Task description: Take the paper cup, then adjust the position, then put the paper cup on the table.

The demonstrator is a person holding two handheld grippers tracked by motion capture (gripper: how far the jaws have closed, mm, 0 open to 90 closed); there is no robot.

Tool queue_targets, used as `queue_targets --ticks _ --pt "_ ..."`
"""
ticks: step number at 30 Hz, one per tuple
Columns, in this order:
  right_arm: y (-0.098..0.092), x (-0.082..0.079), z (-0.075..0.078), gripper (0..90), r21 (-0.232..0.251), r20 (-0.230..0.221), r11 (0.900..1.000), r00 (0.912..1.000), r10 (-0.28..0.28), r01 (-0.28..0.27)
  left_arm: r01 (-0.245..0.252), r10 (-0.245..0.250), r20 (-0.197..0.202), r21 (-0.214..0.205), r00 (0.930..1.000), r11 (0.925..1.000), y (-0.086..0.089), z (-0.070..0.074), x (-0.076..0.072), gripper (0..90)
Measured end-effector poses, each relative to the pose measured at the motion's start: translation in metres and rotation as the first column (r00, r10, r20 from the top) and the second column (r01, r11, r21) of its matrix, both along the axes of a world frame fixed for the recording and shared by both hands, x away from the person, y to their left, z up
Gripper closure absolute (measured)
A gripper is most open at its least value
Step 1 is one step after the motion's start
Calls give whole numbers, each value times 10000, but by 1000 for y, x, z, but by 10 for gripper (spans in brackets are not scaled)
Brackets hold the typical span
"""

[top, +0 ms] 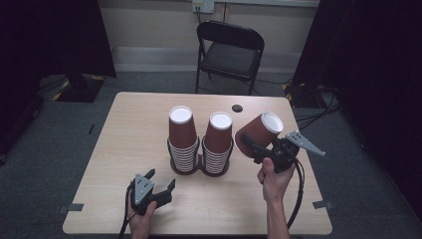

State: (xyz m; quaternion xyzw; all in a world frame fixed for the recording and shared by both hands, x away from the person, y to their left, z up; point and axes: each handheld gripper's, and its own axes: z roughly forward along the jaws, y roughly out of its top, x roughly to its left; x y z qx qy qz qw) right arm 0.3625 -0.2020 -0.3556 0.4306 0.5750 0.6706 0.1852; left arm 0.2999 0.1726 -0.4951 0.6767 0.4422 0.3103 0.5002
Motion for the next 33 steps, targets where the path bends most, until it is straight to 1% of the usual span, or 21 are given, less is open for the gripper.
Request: queue_targets --ticks 3,4,7,8,9,12,14,15,16,17,19,21,22,23,24,26,27,28,29,32,33 --pt "-1 -2 -4 131 98 -130 9999 9999 60 -59 -28 28 1 -36 10000 10000 0 0 0 184" --pt "-1 -3 -10 132 97 -246 9999 9997 53 -51 -24 24 -56 -27 10000 10000 0 0 1 183" --pt "-2 -4 -17 132 196 -418 9998 9991 87 -78 -11 10 -128 -73 9999 10000 1 0 1 182" --pt "-2 -4 -17 132 196 -418 9998 9991 87 -78 -11 10 -128 -73 9999 10000 1 0 1 182" --pt "-2 -5 -20 132 260 -460 9996 9989 70 -58 -73 63 -293 -353 9996 9993 2 0 2 183" --pt "1 -8 -23 132 322 -520 9994 9986 117 -101 -46 33 -301 -427 9995 9991 4 0 4 182" --pt "2 -10 -26 132 462 -556 9988 9982 207 -182 -32 16 -321 -487 9995 9988 4 0 4 181" --pt "3 -10 -28 132 513 -662 9984 9974 291 -257 88 -104 -315 -497 9994 9987 5 0 5 182" --pt "3 -10 -28 132 513 -662 9984 9974 291 -257 88 -104 -315 -497 9994 9987 5 0 5 183" --pt "5 -10 -34 132 652 -866 9973 9955 381 -325 479 -496 -230 -677 9985 9966 7 0 6 182" --pt "5 -10 -37 132 721 -938 9969 9948 393 -326 558 -576 -263 -657 9980 9963 6 0 6 182" --pt "6 -12 -43 132 856 -1061 9957 9934 430 -339 614 -632 -284 -607 9976 9963 4 0 6 184" --pt "7 -14 -48 132 1034 -1201 9940 9915 490 -366 719 -739 -306 -610 9968 9955 4 0 6 184" --pt "7 -14 -48 132 1034 -1201 9940 9915 490 -366 719 -739 -306 -610 9968 9955 4 0 6 180" --pt "8 -16 -53 133 1072 -1301 9936 9902 499 -360 652 -676 -278 -784 9973 9948 4 0 6 166" --pt "9 -17 -55 133 1098 -1330 9932 9897 525 -379 639 -661 -277 -730 9974 9953 5 0 5 167" --pt "9 -18 -57 133 1124 -1379 9928 9889 559 -404 681 -708 -302 -839 9970 9941 5 0 5 167" --pt "9 -19 -60 133 1160 -1442 9926 9882 518 -351 687 -720 -286 -1041 9970 9922 5 1 5 169" --pt "11 -21 -66 132 1219 -1588 9916 9854 614 -422 783 -812 -239 -1047 9964 9914 6 2 5 173" --pt "11 -24 -71 132 1221 -1682 9917 9839 609 -405 884 -912 -216 -1083 9956 9902 3 4 5 186" --pt "12 -26 -75 133 1273 -1778 9909 9818 666 -442 1053 -1074 -101 -1246 9942 9866 1 6 3 193"
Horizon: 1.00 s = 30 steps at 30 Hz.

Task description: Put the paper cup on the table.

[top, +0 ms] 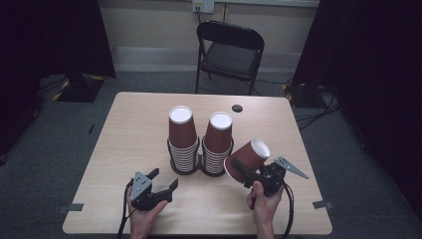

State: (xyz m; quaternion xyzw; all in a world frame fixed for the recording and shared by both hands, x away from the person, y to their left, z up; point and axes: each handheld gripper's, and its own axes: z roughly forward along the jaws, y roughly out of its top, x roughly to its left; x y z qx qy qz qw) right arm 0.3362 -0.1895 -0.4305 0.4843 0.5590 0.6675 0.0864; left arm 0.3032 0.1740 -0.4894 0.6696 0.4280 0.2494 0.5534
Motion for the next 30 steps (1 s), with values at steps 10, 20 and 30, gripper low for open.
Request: queue_targets --ticks 10,20,30 --pt "6 -7 -15 133 415 -365 9986 9987 353 -338 705 -704 33 -377 9975 9968 -17 0 -1 226" --pt "16 -16 -27 134 1249 -752 9875 9915 1061 -962 1949 -1943 172 -513 9808 9795 -36 3 -5 364" --pt "24 -20 -36 134 1786 -1181 9765 9826 1431 -1207 2583 -2554 470 -731 9657 9633 -39 4 -6 429"
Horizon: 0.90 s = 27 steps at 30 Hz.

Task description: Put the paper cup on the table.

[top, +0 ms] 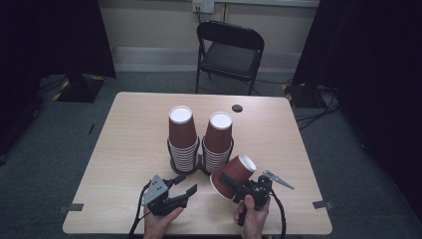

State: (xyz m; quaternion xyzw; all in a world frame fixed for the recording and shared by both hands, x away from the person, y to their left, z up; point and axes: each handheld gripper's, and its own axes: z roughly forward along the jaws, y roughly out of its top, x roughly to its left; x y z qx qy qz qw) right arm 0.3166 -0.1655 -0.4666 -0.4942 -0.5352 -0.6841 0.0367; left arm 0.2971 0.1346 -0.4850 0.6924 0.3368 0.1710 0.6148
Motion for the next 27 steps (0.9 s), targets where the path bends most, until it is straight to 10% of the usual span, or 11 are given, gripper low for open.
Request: queue_targets --ticks 8,27 --pt "7 -2 -4 134 1004 -369 9930 9971 666 -626 378 -377 269 -42 9989 9993 -6 -2 0 474" --pt "25 -6 -6 134 1201 -771 9862 9893 1235 -1138 727 -630 1652 -535 9842 9959 -21 4 1 640"
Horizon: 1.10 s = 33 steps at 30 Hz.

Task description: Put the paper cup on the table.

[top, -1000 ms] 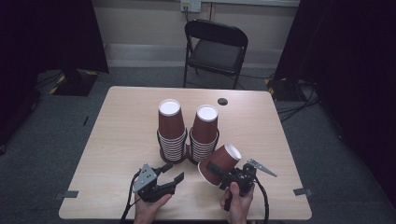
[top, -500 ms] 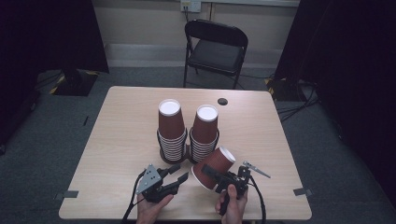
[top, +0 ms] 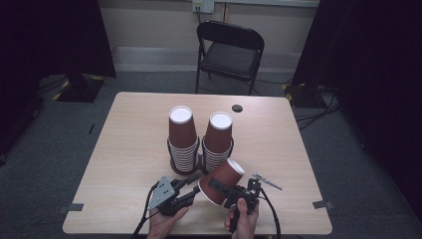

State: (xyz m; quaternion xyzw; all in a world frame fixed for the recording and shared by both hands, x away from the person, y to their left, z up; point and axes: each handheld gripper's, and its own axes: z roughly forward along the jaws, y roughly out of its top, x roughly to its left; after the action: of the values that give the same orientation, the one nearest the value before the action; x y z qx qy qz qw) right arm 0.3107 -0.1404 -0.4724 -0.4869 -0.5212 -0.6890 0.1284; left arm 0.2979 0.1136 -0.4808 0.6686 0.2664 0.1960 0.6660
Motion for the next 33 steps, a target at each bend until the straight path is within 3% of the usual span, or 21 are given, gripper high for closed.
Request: queue_targets --ticks 8,14,15,24,33 --pt "3 -4 3 134 261 -84 9994 9997 213 -211 40 -38 267 -68 9996 10000 -4 1 2 674" --pt "8 -5 4 134 126 -115 9996 9996 268 -266 -53 53 371 -2 9993 10000 -7 -1 4 683" --pt "9 -5 4 134 136 -148 9993 9993 348 -346 -19 25 237 -241 9997 9997 -8 -2 5 682" --pt "15 -5 2 134 136 -273 9982 9979 587 -584 -212 222 372 -281 9991 9994 -10 -1 6 708" --pt "17 -4 3 134 39 -394 9971 9963 766 -765 -252 246 673 87 9974 9996 -16 1 6 753"
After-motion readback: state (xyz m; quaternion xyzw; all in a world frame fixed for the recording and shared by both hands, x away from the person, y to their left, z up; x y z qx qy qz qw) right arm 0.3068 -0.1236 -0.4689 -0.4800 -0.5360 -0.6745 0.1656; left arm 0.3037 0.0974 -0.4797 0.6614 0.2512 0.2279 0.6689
